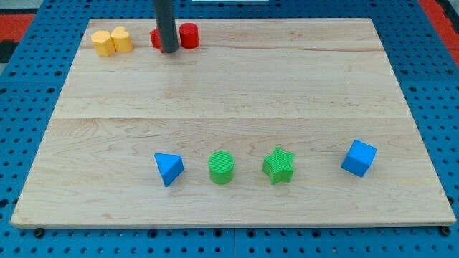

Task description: Adjust yellow and red blocks at the top left side of the board

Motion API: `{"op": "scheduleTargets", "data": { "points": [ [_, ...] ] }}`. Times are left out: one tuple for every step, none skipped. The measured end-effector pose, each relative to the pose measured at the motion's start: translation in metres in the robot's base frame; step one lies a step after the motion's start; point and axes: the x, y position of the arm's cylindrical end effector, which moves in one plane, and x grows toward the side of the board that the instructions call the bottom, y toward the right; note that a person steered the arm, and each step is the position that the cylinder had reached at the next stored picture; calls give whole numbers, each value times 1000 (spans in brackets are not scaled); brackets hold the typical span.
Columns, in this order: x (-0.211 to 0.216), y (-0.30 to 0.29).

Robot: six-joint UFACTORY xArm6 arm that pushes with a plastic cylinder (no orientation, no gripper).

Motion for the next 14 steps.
{"op": "scheduleTargets", "data": {
  "points": [
    [3,-9],
    [38,-4],
    [77,-62],
    [83,-173],
    [78,-178],
    [23,-178],
    [-29,-178],
    [-43,-133],
    [-36,-97],
    [-44,-92],
    [-54,-75],
    [-67,-49],
    [-58,-39],
    [-55,-22]
  ]
}}
